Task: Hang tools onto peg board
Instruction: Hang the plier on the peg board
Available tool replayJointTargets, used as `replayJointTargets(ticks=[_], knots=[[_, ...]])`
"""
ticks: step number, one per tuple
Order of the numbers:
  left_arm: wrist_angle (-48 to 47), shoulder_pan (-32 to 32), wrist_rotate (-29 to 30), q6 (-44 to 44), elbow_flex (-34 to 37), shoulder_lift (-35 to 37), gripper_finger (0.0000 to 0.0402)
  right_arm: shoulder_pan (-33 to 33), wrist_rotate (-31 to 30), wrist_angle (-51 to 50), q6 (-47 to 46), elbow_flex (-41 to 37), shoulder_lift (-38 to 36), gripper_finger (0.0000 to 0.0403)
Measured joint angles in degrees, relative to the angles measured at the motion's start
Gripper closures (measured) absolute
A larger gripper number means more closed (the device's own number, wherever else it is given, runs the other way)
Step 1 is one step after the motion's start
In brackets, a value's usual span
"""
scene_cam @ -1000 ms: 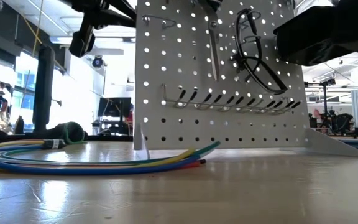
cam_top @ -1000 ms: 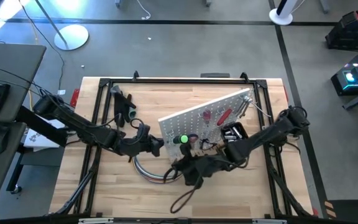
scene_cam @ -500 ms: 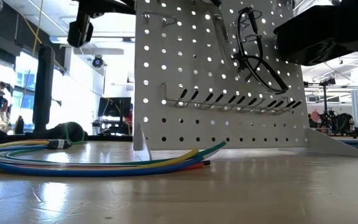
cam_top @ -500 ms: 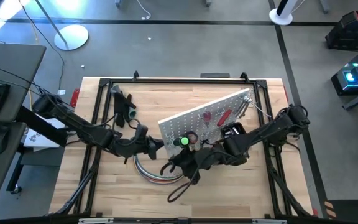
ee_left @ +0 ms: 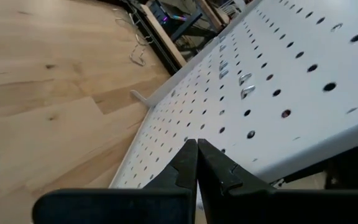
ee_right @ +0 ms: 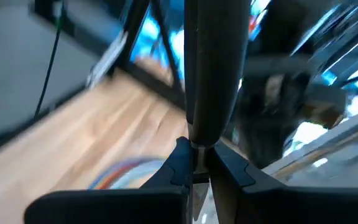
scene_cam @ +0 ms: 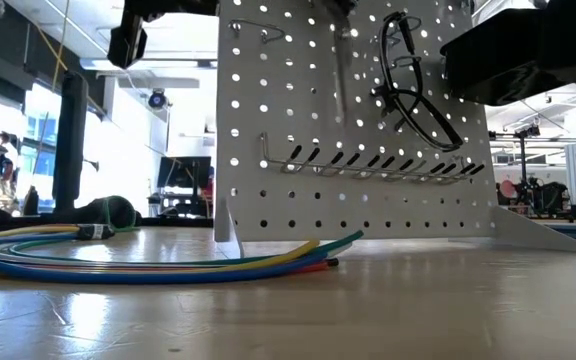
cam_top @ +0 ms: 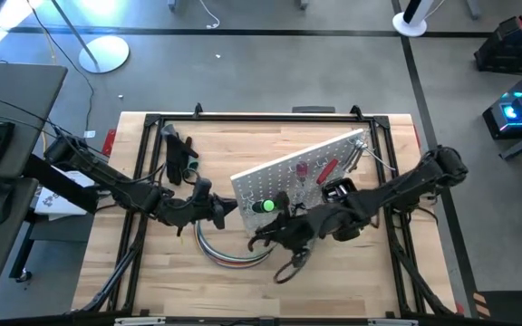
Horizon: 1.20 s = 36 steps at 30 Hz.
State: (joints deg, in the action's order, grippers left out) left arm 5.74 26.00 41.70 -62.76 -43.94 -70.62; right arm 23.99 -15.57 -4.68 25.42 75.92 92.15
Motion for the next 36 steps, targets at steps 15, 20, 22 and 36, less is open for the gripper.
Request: replayJointTargets(ticks=[15,20,22,36], knots=[[-1.11,2.08,-5.11,3.89,0.00,0.37,0.0401,-2.00,1.33,22.94,-3.91,-13.56,-2.46,0.0386],[-3.35,7.39,-7.21,1.56,0.00,2.56,0.0401,-2.79,3.02,21.98,-3.75,-14.03,-2.46,0.0386],[-5.23,9.95,-5.28,-0.04,-0.01,4.18,0.0401,-3.11,4.15,21.51,-3.86,-14.03,-2.32,0.0386],[-18.00,17.10,7.56,-9.19,-0.22,9.21,0.0401,-3.65,4.47,27.49,-3.71,-13.67,2.49,0.0386]])
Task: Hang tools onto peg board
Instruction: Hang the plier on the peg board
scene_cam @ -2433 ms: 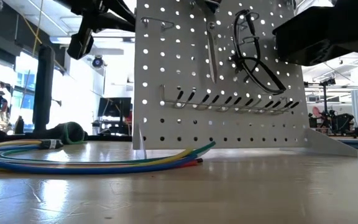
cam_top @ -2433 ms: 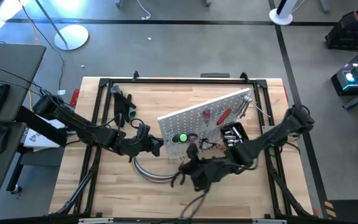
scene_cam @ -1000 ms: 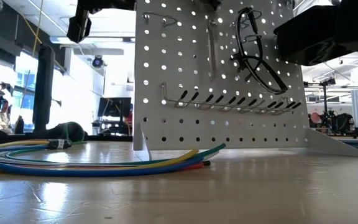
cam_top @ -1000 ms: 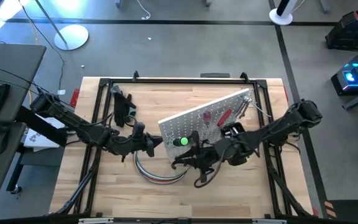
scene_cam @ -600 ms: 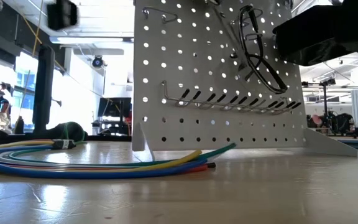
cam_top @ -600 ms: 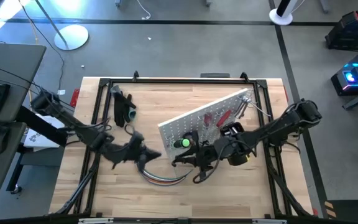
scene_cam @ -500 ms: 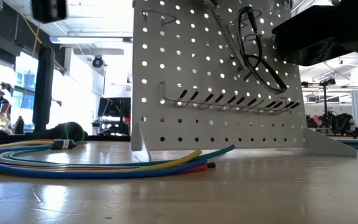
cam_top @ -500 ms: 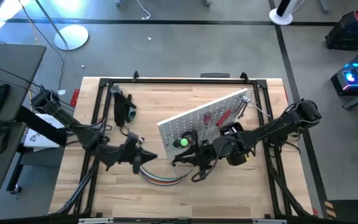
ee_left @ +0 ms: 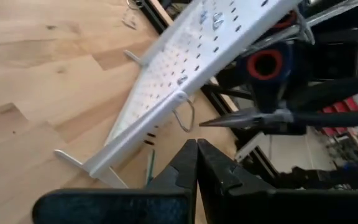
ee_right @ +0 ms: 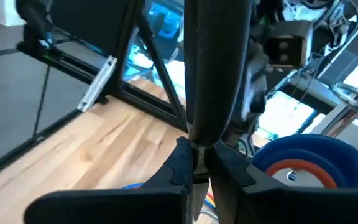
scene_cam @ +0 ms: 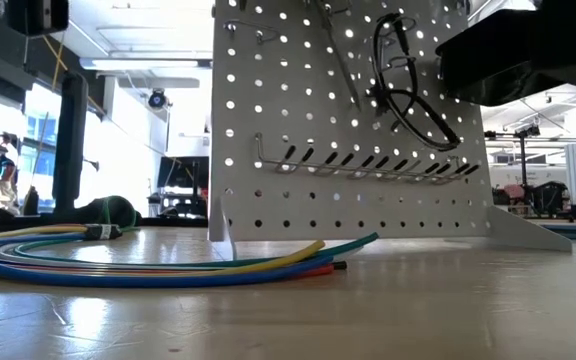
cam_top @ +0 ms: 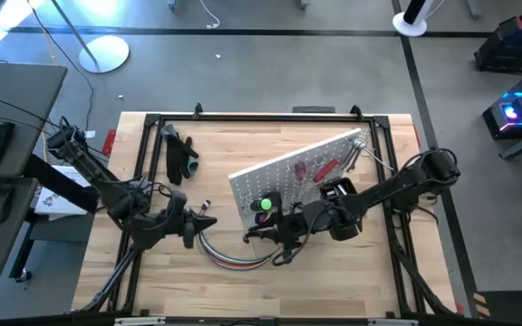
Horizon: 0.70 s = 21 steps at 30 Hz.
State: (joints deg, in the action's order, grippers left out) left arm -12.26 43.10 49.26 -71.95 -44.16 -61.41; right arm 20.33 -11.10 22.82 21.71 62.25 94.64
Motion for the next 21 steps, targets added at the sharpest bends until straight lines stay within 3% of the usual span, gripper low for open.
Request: replayJointTargets(ticks=[9,14,21], knots=[[-1.98,0.04,0.00,0.09,0.00,-0.07,0.0401,-0.09,-5.36,-1.41,4.42,0.03,0.55,0.0386],[-2.73,0.11,0.12,-0.09,0.00,-0.18,0.0401,-0.84,-5.51,-1.03,9.90,0.03,0.49,0.0386],[-3.07,0.06,0.13,-0.08,0.02,-0.24,0.0401,-2.02,-6.49,-3.40,10.29,0.03,1.35,0.0386]])
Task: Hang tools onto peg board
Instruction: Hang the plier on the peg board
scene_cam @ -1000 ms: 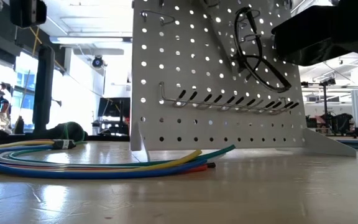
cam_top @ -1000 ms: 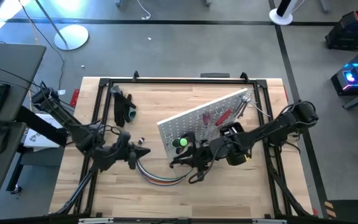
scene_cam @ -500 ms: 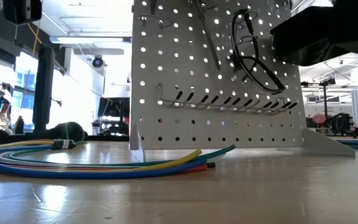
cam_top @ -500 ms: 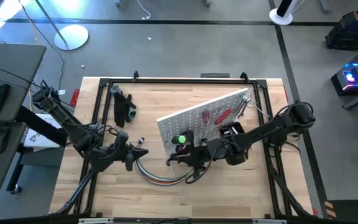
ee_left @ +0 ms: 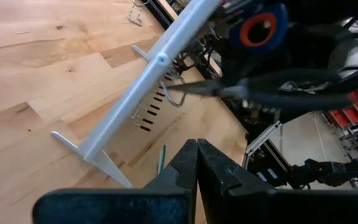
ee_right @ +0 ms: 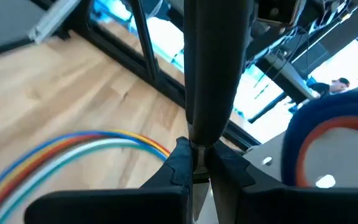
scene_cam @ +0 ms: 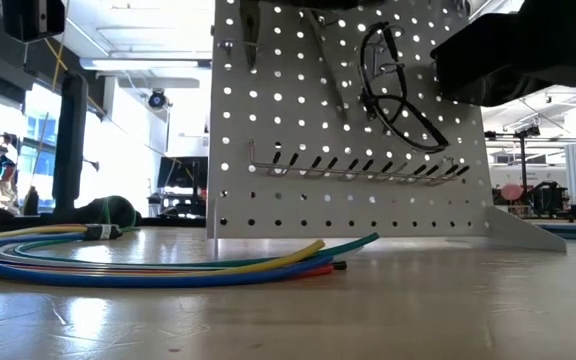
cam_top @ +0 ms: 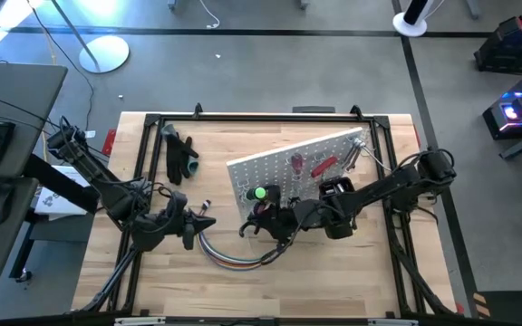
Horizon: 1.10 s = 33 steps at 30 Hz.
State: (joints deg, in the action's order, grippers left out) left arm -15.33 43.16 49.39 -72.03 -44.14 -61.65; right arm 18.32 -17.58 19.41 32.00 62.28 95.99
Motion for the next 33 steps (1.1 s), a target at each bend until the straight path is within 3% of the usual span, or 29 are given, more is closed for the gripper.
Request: replayJointTargets(ticks=[7,12,18,21,24,29,33], knots=[[0.12,0.00,-0.83,-0.40,0.00,0.00,0.0401,-0.36,0.34,2.79,-0.96,0.04,2.49,0.0386],[1.19,0.00,-1.39,-2.09,0.00,0.00,0.0401,-0.28,-2.15,5.33,-8.56,0.04,2.64,0.0367],[18.45,1.37,-9.68,6.36,0.04,0.00,0.0401,-0.49,-3.23,5.30,-14.05,0.04,2.64,0.0366],[26.19,3.15,-10.30,9.61,-0.16,0.00,0.0401,-0.49,-3.89,5.20,-14.39,0.04,2.66,0.0365],[23.43,4.23,-9.88,10.63,-3.42,-0.81,0.0401,-0.49,-3.91,4.91,-14.17,0.03,2.66,0.0363],[8.98,2.68,-9.90,9.38,-9.68,-5.03,0.0401,-0.47,-3.91,4.65,-14.16,0.04,2.66,0.0363],[7.48,-0.10,-10.13,14.18,-14.05,-10.49,0.0401,-0.47,-3.91,4.75,-14.37,0.02,2.66,0.0362]])
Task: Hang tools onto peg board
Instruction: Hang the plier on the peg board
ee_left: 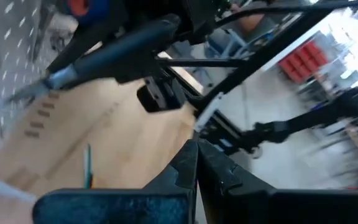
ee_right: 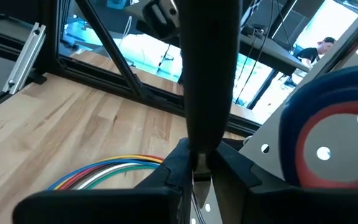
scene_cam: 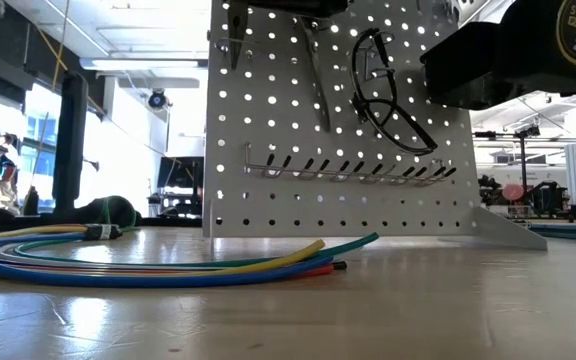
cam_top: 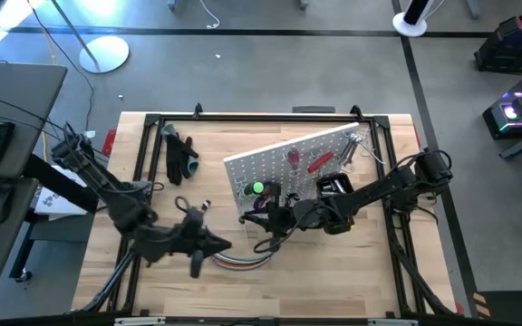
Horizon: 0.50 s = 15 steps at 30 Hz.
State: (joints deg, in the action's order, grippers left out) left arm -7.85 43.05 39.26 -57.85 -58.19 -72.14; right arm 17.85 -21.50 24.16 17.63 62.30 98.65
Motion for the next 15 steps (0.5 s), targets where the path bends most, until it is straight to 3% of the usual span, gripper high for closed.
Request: replayJointTargets(ticks=[4,8,15], knots=[[-0.21,-2.93,0.10,6.50,-2.20,-5.41,0.0401,0.02,-0.02,0.04,-1.07,0.00,0.00,0.0362],[-3.15,-6.66,0.77,5.08,-2.14,-9.62,0.0401,0.02,0.17,0.04,-1.06,0.00,0.00,0.0361],[2.50,-10.75,2.76,8.73,-2.14,-10.48,0.0401,0.02,0.45,-0.73,-1.09,0.00,0.00,0.0361]])
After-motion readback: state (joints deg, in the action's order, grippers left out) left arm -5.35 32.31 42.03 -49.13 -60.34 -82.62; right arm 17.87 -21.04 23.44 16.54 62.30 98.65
